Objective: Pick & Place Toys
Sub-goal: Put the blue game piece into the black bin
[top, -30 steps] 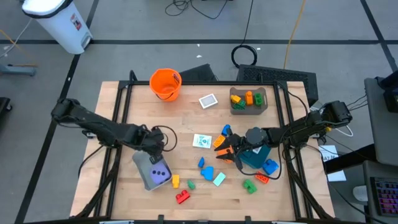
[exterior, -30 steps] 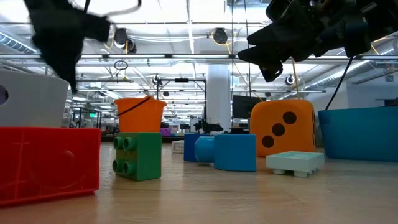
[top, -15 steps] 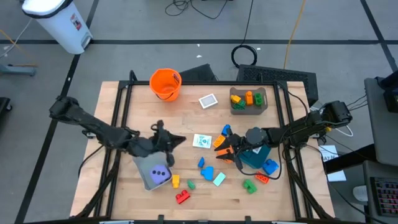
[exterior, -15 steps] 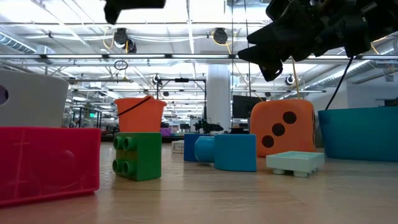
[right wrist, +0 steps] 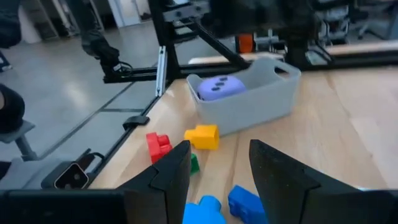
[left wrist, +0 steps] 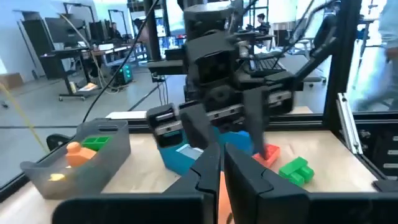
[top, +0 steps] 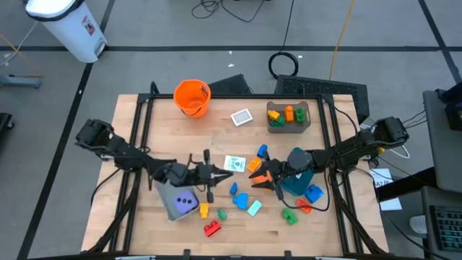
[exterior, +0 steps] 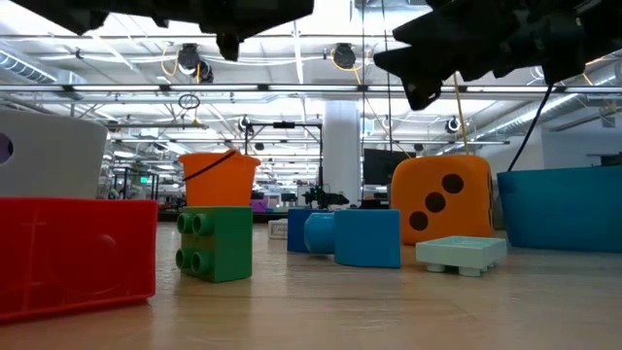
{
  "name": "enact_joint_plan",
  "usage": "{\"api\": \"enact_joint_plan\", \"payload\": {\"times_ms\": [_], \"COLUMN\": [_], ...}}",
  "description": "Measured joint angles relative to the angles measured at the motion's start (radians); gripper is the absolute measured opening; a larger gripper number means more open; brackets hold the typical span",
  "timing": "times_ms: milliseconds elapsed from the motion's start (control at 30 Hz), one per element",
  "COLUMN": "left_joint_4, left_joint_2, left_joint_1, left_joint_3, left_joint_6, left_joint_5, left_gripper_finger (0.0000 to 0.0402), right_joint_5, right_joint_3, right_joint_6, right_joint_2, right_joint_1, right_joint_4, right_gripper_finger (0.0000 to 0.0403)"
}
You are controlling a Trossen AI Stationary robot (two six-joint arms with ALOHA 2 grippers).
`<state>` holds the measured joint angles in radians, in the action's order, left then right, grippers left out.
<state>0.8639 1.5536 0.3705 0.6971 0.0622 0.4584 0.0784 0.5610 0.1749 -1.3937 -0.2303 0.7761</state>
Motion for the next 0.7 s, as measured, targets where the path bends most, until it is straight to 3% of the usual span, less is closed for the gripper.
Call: {"api": "enact_joint_plan", "payload": {"times_ms": [200, 400, 567, 700], "left_joint_4": [0.001, 0.029, 0.006, -0.036], "left_joint_2": [-0.002, -0.017, -0.037, -0.048], "left_joint_1": [-0.062, -0.142, -0.211, -0.239], "left_joint_3": [0.0, 0.001, 0.023, 0.034], "left_joint_6": [-0.08, -0.038, -0.016, -0.015], "left_joint_5": [-0.111, -0.247, -0.333, -0.421], "left_gripper_finger": [0.0031, 0.0047, 0.0121, 0.0198], "right_joint_5": [-0.063, -0.142, -0.137, -0.224], "right_joint_3": [0.0, 0.0, 0.0, 0.055], "right_joint_6": [-0.026, -0.09, -0.116, -0.116], "right_joint_2": [0.0, 0.0, 0.015, 0.067], "right_joint_1": [-0.001, 0.0, -0.029, -0.115], "right_joint_4": [0.056, 0.086, 0.057, -0.171], "right_gripper_finger": [0.0155, 0.0155, 0.0155, 0.0155]}}
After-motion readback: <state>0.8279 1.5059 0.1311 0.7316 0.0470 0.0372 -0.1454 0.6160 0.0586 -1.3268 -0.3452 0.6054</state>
